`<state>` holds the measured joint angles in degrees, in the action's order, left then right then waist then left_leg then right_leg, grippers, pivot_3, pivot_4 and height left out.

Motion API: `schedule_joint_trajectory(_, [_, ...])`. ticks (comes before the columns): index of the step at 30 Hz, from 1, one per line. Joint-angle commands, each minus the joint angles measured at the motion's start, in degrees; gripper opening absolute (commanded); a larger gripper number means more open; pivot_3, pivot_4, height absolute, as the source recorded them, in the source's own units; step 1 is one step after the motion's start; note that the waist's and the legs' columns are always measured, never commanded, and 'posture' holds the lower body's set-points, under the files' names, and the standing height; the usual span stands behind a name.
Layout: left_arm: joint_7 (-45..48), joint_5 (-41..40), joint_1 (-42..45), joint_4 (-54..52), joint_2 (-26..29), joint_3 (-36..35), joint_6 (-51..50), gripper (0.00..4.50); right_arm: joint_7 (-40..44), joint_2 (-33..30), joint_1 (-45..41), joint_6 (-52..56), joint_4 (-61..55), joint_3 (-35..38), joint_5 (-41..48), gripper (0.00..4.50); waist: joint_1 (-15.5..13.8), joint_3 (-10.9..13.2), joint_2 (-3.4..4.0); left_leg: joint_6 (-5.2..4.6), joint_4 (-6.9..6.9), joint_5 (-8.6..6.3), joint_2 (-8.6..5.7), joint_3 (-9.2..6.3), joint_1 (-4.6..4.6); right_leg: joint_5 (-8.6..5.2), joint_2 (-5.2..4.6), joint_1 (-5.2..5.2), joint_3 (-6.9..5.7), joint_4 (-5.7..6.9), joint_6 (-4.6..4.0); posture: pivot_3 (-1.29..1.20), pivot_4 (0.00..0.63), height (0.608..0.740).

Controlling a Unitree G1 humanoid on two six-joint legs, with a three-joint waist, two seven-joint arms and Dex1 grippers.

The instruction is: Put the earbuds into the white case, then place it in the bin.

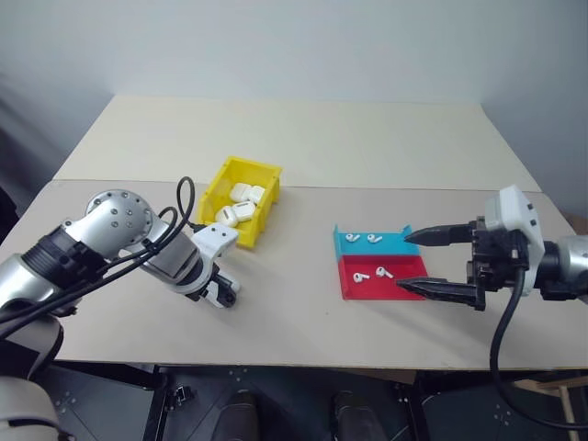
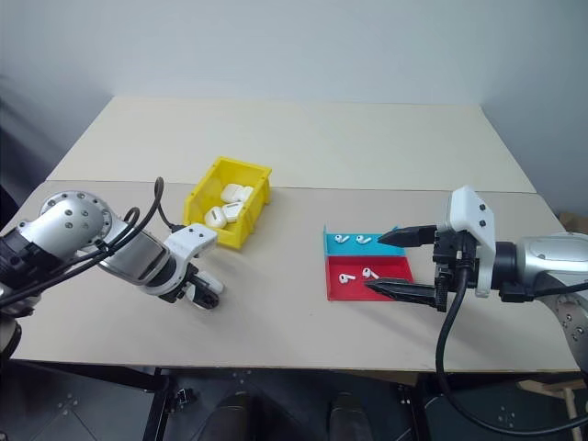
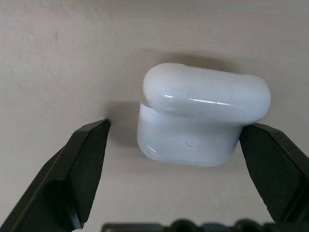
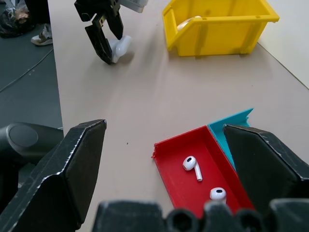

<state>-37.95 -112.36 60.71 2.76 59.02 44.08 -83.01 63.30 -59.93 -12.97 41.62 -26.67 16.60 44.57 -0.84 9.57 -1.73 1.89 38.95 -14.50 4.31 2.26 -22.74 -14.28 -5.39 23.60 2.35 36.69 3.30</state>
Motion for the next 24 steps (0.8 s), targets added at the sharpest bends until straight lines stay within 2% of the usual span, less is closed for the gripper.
schedule_joint_trajectory(1, [1.6, -0.6, 0.1, -1.6, 0.4, -0.2, 0.1, 3.56, -0.3, -0.2, -0.2, -1.2, -1.2, 2.2, 0.5, 4.50, 0.0, 0.0, 0.00, 0.00, 0.00, 0.00, 0.00, 0.00, 0.00, 0.00, 0.00, 0.00, 0.00, 0.00, 0.00, 0.00, 0.150, 0.740])
schedule_joint_trajectory(2, [1.9, -0.6, 0.5, -1.5, 0.5, 0.0, -0.1, 3.21, -0.5, -0.1, -0.2, -1.3, -1.2, 2.1, 0.4, 4.50, 0.0, 0.0, 0.00, 0.00, 0.00, 0.00, 0.00, 0.00, 0.00, 0.00, 0.00, 0.00, 0.00, -0.01, 0.00, 0.00, 0.150, 0.740])
schedule_joint_trajectory(4, [2.2, -0.6, 1.0, -1.3, 0.9, 0.1, -0.3, 2.81, -0.7, 0.1, -0.5, -1.3, -1.0, 1.6, 0.2, 4.50, 0.1, 0.0, 0.00, 0.00, -0.01, 0.00, 0.00, 0.00, -0.01, 0.00, 0.00, 0.00, 0.00, -0.02, 0.00, 0.00, 0.150, 0.740])
schedule_joint_trajectory(9, [1.6, -0.6, 0.7, -3.8, 2.7, -0.9, 1.0, 2.81, -1.3, 0.6, -0.8, -2.0, -0.9, 0.6, -0.6, 4.50, 0.1, 0.0, -0.03, 0.00, -0.01, 0.00, 0.00, 0.00, -0.02, 0.00, 0.00, 0.01, 0.00, -0.02, 0.00, 0.00, 0.150, 0.740])
schedule_joint_trajectory(13, [0.5, -0.6, -2.2, -12.3, 6.6, -5.4, 6.3, 2.81, -1.2, 1.0, -0.2, -2.6, -0.9, 0.7, -1.1, 4.50, 0.3, 0.0, -0.04, 0.00, -0.01, 0.00, 0.00, 0.00, -0.06, 0.00, 0.00, 0.05, 0.01, -0.03, 0.00, 0.00, 0.150, 0.740])
schedule_joint_trajectory(15, [3.1, -0.6, -3.7, -15.9, 9.3, -10.4, 9.0, 2.81, -1.1, 1.1, -0.3, -3.1, -0.6, 0.5, -1.4, 4.50, 0.3, 0.0, -0.06, 0.01, -0.02, 0.00, 0.01, 0.00, -0.09, 0.00, 0.00, 0.11, 0.01, -0.01, 0.00, 0.00, 0.150, 0.740])
schedule_joint_trajectory(20, [19.5, -0.6, -8.6, -21.7, 15.4, -25.9, 12.7, 2.81, -0.8, 1.9, -1.4, -5.1, 0.8, -0.5, -2.6, 4.50, 0.2, 0.0, -0.07, 0.03, -0.02, 0.02, 0.01, 0.05, -0.17, 0.00, 0.00, 0.25, 0.02, 0.03, 0.00, 0.00, 0.150, 0.740])
schedule_joint_trajectory(23, [25.9, -0.6, -16.4, -26.7, 16.7, -38.1, 17.4, 2.81, -0.5, 2.4, -2.6, -6.3, 2.1, -1.4, -3.6, 4.50, 0.2, 0.0, -0.06, 0.03, -0.08, 0.02, 0.01, 0.12, -0.16, 0.00, -0.01, 0.27, 0.06, -0.02, 0.00, 0.00, 0.150, 0.740])
schedule_joint_trajectory(24, [27.0, 1.0, -19.7, -28.5, 15.6, -42.7, 19.5, 2.81, -0.4, 2.5, -3.2, -6.6, 2.5, -1.7, -3.8, 4.50, 0.2, 0.0, -0.06, 0.03, -0.08, 0.02, 0.01, 0.13, -0.18, 0.00, -0.01, 0.32, 0.06, 0.01, 0.00, 0.00, 0.150, 0.740])
